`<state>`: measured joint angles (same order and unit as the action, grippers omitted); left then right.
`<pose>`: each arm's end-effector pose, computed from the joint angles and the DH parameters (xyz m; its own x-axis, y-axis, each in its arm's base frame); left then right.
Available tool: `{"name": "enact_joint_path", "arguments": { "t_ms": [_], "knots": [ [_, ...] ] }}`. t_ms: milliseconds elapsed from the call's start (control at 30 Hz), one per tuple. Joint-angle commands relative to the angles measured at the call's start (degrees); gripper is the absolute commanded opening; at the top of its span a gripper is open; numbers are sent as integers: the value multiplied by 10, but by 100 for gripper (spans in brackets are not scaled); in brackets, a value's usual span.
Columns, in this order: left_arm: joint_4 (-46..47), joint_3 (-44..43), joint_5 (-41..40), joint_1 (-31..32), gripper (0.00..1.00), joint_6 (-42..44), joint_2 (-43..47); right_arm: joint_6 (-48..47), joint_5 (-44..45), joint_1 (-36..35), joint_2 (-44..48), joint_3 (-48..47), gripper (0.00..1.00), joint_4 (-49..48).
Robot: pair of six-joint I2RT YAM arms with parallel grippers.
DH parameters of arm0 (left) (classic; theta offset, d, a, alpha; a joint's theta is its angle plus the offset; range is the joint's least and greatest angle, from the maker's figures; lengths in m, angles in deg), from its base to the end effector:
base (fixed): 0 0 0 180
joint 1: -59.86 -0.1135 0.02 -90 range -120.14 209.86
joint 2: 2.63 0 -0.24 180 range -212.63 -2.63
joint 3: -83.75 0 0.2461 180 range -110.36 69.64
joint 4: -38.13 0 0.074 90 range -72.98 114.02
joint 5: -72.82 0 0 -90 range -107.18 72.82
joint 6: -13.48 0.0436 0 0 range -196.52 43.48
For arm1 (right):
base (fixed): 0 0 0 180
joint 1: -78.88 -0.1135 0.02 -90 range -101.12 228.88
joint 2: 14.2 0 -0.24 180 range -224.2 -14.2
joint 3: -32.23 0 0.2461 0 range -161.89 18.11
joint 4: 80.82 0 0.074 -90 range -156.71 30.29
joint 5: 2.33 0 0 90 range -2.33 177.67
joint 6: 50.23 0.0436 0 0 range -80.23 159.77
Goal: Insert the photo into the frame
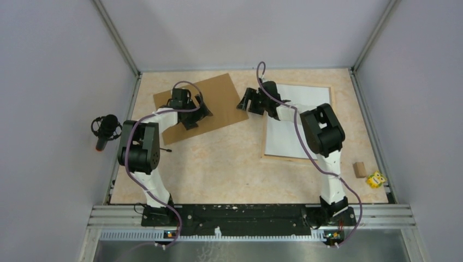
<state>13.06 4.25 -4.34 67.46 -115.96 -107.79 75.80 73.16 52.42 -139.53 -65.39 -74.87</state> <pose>0.3737 -0.0596 0.1484 -0.7631 -0.5231 -0.3795 -0.2802 0.7970 -0.5350 0.4189 0.2207 0.1305 -0.7648 0.2554 -0.5914 -0.2080 0.7710 0.6019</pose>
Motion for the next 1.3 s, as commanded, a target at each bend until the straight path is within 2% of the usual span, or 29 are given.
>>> {"name": "enact_joint_path", "arguments": {
  "t_ms": [0,133,267,367,467,633,800,900,1033,1133,1267],
  "knots": [
    [-13,21,14,6,98,-23,-26,6,-50,-1,-20,11,70,-10],
    [-26,17,34,6,98,-38,-48,52,-115,0,-21,27,70,-83],
    [-14,29,60,6,98,-50,-59,101,-197,6,-17,31,62,-144],
    [-5,36,73,9,98,-55,-59,151,-231,19,19,72,56,-212],
    [2,40,79,21,98,-57,-54,182,-250,29,69,119,54,-263],
    [10,43,94,48,98,-60,-45,197,-243,43,133,189,54,-252],
    [23,53,112,75,98,-67,-30,214,-246,47,182,267,54,-295],
    [23,53,113,92,98,-64,-22,202,-220,49,225,297,53,-273],
    [13,46,106,100,98,-57,-8,142,-157,48,252,291,54,-186],
    [-17,19,62,99,98,-18,17,59,-95,36,242,251,60,-75],
    [-42,5,-43,93,98,25,66,-10,-7,10,218,199,72,25]
  ]
}}
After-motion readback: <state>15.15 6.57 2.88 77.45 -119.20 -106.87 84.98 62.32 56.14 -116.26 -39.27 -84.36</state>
